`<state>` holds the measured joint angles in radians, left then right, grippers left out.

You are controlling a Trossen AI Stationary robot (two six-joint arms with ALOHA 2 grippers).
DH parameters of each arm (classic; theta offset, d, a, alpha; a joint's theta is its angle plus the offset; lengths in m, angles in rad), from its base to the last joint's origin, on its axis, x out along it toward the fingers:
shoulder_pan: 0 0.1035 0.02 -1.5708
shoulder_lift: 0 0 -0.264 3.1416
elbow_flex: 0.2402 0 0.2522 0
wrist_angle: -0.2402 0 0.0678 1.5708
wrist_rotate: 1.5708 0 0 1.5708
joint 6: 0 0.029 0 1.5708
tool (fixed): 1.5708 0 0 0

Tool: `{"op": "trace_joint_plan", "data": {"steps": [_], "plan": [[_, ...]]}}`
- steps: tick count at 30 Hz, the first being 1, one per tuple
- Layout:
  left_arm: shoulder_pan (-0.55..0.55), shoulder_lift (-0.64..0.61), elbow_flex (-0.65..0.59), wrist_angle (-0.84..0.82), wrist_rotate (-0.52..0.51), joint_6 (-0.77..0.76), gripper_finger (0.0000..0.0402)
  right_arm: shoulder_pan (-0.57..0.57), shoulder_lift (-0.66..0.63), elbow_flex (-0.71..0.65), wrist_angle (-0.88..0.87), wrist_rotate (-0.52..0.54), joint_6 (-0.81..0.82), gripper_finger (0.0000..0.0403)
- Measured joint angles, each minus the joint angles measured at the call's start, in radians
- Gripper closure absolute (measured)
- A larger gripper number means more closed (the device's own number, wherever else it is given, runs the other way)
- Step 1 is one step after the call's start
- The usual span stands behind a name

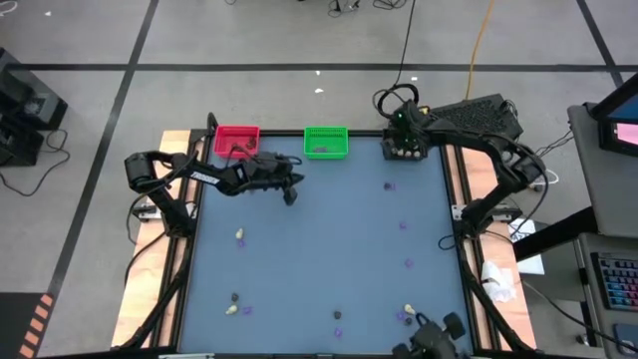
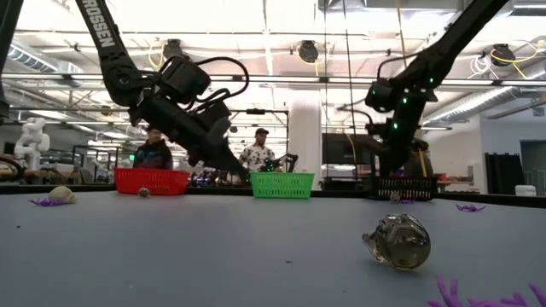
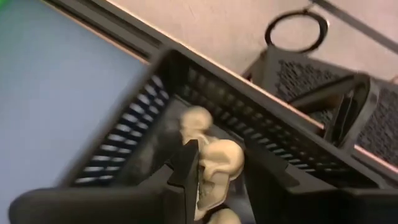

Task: Sort Halloween decoration
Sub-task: Put the white skull toy into the black bin

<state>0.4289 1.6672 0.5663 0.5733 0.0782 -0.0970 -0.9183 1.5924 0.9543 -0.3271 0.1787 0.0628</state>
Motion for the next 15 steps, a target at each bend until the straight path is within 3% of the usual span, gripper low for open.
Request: {"op": "trace_joint_plan", "data": {"steps": [7, 15], "plan": [[-0.013, 0.0, 0.0, -0.015, 0.002, 0.006, 0.0402, -0.037, 0.064, 0.0, -0.028, 0.003, -0.021, 0.0297], [-0.013, 0.0, 0.0, -0.016, 0.003, 0.037, 0.0402, -0.035, -0.015, 0.0, -0.077, 0.005, -0.045, 0.0216]]}}
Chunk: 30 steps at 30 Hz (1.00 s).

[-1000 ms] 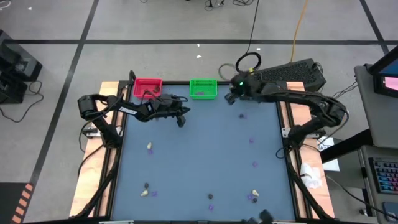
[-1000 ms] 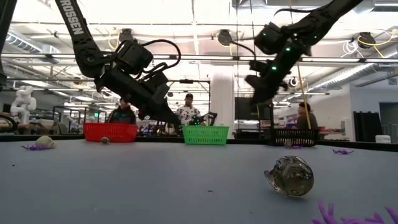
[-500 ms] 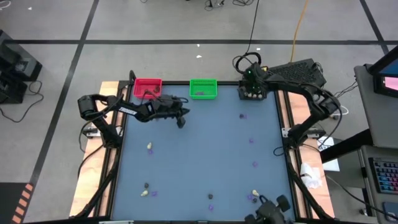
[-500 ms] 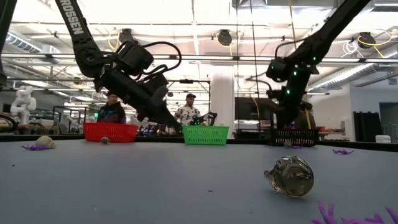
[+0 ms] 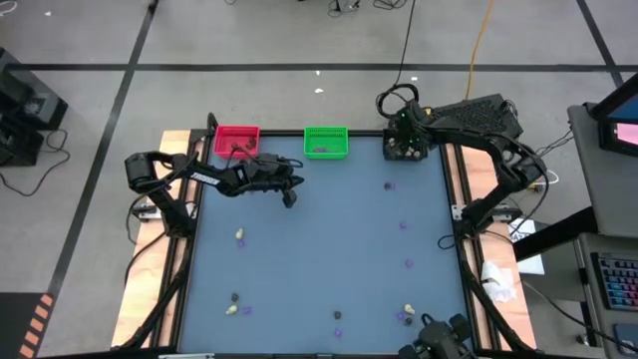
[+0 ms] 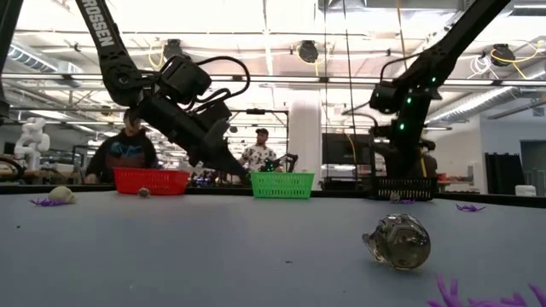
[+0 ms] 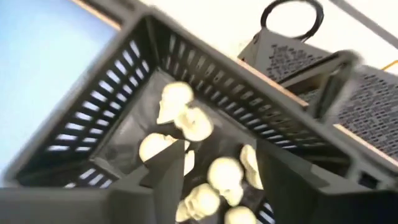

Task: Sort Halloween decoration
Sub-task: Put the white skull toy into the black bin, then put the black skull toy into the red bin

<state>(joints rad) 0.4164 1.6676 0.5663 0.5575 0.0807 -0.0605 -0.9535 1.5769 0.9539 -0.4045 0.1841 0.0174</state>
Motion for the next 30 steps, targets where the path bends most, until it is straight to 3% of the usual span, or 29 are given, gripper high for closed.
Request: {"op": "trace_joint_plan", "data": {"steps": [3, 6, 10, 16, 20, 30], "plan": [[0.0, -0.012, 0.0, -0.017, 0.0, 0.019, 0.0402, 0.007, -0.065, 0.0, -0.007, -0.001, -0.003, 0.0195], [0.0, -0.043, 0.004, -0.07, 0.001, 0.03, 0.0401, 0.029, -0.134, 0.0, -0.026, -0.001, -0.003, 0.0202], [-0.01, -0.123, 0.004, -0.139, 0.003, 0.067, 0.0402, 0.075, -0.209, -0.018, 0.033, -0.018, -0.007, 0.0256], [-0.018, -0.265, 0.004, -0.155, 0.157, 0.067, 0.0402, 0.096, -0.286, -0.063, 0.159, -0.241, -0.011, 0.0356], [-0.019, -0.337, 0.004, -0.171, 0.245, 0.069, 0.0402, 0.123, -0.326, -0.1, 0.262, -0.353, -0.011, 0.0397], [-0.152, -0.425, 0.004, -0.509, 0.112, 0.095, 0.0402, 0.322, -0.345, -0.318, 0.796, -0.37, 0.02, 0.0401]]}}
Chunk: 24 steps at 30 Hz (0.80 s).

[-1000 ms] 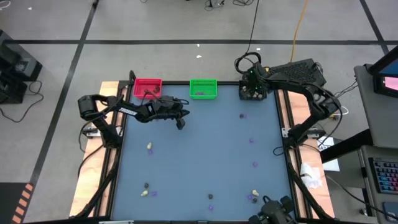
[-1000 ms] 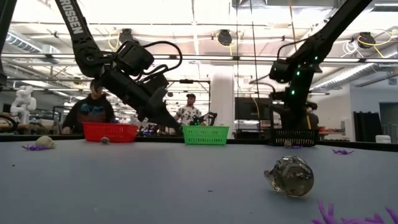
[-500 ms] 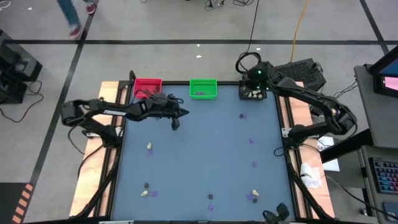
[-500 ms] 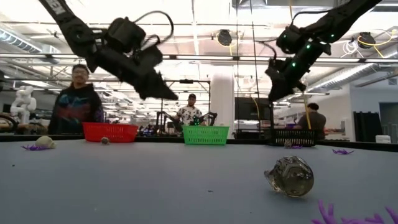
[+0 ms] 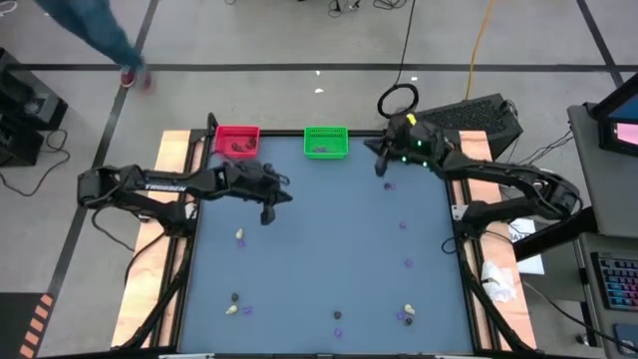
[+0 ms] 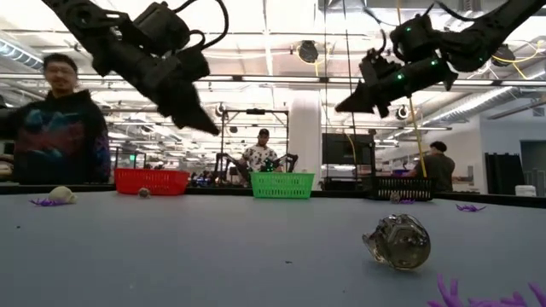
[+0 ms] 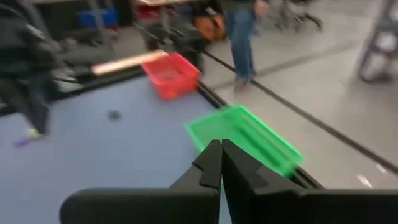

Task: Sort Halloween decoration
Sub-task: Put the black skull toy into the red bin

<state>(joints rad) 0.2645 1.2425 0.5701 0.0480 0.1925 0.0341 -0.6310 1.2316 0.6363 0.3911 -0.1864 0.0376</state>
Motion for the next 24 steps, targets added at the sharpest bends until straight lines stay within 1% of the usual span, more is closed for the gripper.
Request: {"op": "trace_joint_plan", "data": {"steps": [2, 4, 7, 10, 14, 18, 24], "plan": [[-0.055, -0.002, 0.0, -0.069, -0.054, -0.011, 0.0402, 0.044, 0.0, -0.029, 0.068, 0.0, -0.015, 0.0401], [-0.109, -0.002, 0.0, -0.133, -0.097, -0.051, 0.0402, 0.088, 0.0, -0.042, 0.089, 0.0, -0.046, 0.0401], [-0.197, -0.003, 0.001, -0.215, -0.116, -0.136, 0.0402, 0.13, 0.0, -0.043, 0.092, 0.0, -0.132, 0.0402], [-0.29, -0.002, 0.031, -0.371, -0.116, -0.232, 0.0402, 0.151, 0.0, -0.043, 0.115, 0.0, -0.16, 0.0402], [-0.416, -0.003, 0.085, -0.535, -0.139, -0.419, 0.0402, 0.166, 0.0, -0.043, 0.144, 0.002, -0.162, 0.0402], [-0.549, -0.003, 0.146, -0.677, -0.14, -0.622, 0.0402, 0.169, 0.0, -0.043, 0.144, 0.002, -0.163, 0.0402], [-0.744, -0.003, 0.211, -0.82, -0.144, -0.884, 0.0402, 0.169, 0.0, -0.043, 0.139, 0.002, -0.156, 0.0402]]}}
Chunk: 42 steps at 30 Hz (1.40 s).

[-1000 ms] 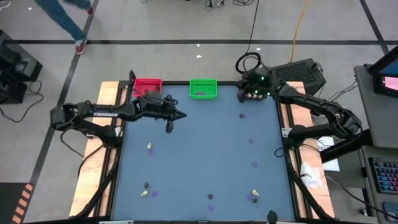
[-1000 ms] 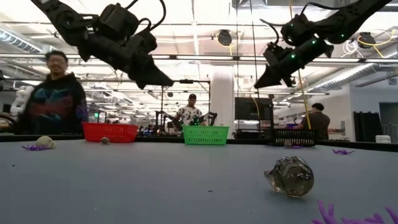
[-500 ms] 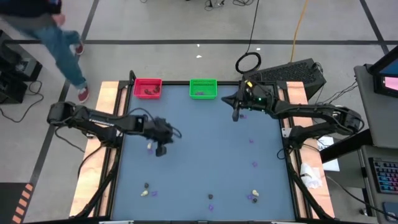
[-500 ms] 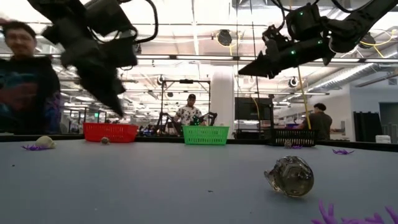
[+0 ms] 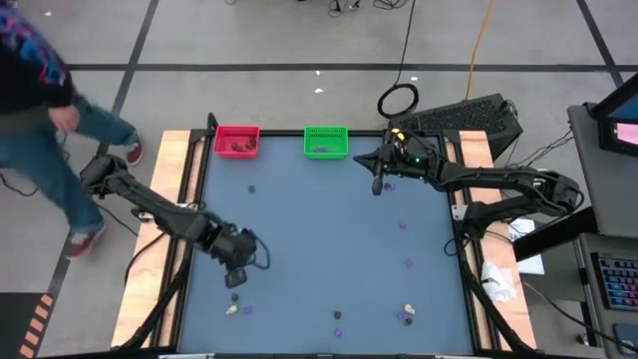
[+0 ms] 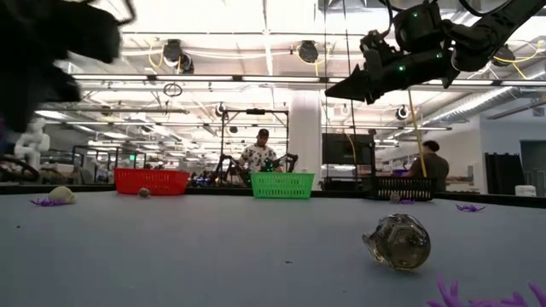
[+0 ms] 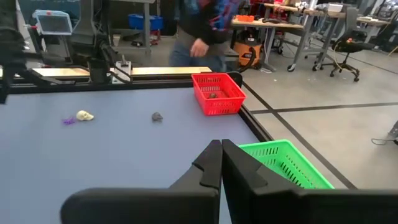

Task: Sort Halloween decoration
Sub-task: Put the black skull toy into the red bin

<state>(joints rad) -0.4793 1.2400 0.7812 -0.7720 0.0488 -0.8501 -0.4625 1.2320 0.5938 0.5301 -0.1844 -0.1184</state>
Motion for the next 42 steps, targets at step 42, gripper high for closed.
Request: {"op": "trace_joint_plan", "data": {"steps": [42], "plan": [[-0.29, 0.068, 0.027, 0.068, -0.084, 0.095, 0.0294, 0.04, 0.0, 0.002, 0.038, 0.0, 0.054, 0.0403]]}}
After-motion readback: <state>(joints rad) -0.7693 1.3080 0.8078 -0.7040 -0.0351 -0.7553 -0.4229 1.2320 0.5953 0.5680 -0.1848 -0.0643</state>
